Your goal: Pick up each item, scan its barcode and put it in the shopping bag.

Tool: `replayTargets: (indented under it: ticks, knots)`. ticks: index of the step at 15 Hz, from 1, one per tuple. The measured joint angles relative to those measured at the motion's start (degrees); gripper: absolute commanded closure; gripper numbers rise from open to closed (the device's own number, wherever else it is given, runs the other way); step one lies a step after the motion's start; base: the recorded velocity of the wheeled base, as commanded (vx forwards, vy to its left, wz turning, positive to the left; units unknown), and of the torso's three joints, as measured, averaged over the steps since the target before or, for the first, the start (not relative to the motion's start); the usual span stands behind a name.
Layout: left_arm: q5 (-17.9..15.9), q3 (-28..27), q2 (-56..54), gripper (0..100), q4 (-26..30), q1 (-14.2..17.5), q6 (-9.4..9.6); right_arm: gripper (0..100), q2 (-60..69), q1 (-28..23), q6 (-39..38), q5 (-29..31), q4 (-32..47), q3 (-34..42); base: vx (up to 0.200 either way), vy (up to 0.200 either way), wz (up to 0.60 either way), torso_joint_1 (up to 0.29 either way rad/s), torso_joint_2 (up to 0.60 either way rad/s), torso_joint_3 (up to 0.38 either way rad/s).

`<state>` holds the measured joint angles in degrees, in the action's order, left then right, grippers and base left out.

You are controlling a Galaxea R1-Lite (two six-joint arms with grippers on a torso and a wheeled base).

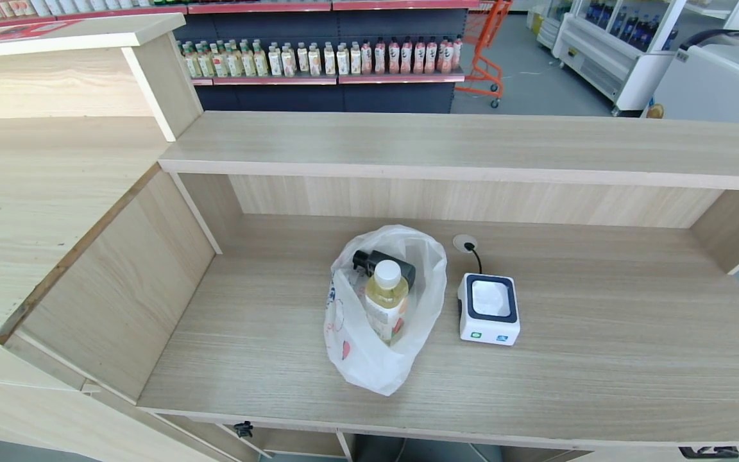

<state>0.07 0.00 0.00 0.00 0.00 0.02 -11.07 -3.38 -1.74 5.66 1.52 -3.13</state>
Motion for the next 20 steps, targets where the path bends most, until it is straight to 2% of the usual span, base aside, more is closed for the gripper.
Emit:
replayTargets:
  ticks: [5, 8, 10, 11, 20]
  knots:
    - [0.0, 0.0, 0.0, 0, 0.0, 0.0, -0.02, 0, 5.3, -0.8, 0.6, 0.9, 1.3, 2.3, 0.000, 0.000, 0.00, 0.000, 0.00, 0.000]
    - [0.0, 0.0, 0.0, 0, 0.0, 0.0, -0.02, 0, 6.5, 4.9, 0.2, 0.9, 1.5, 2.3, 0.000, 0.000, 0.00, 0.000, 0.00, 0.000]
    - [0.0, 0.0, 0.0, 0, 0.0, 0.0, -0.02, 0, 8.2, 4.9, 0.0, 0.8, 1.6, 2.3, 0.000, 0.000, 0.00, 0.000, 0.00, 0.000]
    - [0.0, 0.0, 0.0, 0, 0.0, 0.0, -0.02, 100, 9.3, 4.3, 0.0, 0.8, 1.6, 2.3, 0.000, 0.000, 0.00, 0.000, 0.00, 0.000]
    - [0.0, 0.0, 0.0, 0, 0.0, 0.0, -0.05, 100, 11.3, 3.8, -0.1, 0.8, 1.8, 2.4, 0.000, 0.000, 0.00, 0.000, 0.00, 0.000]
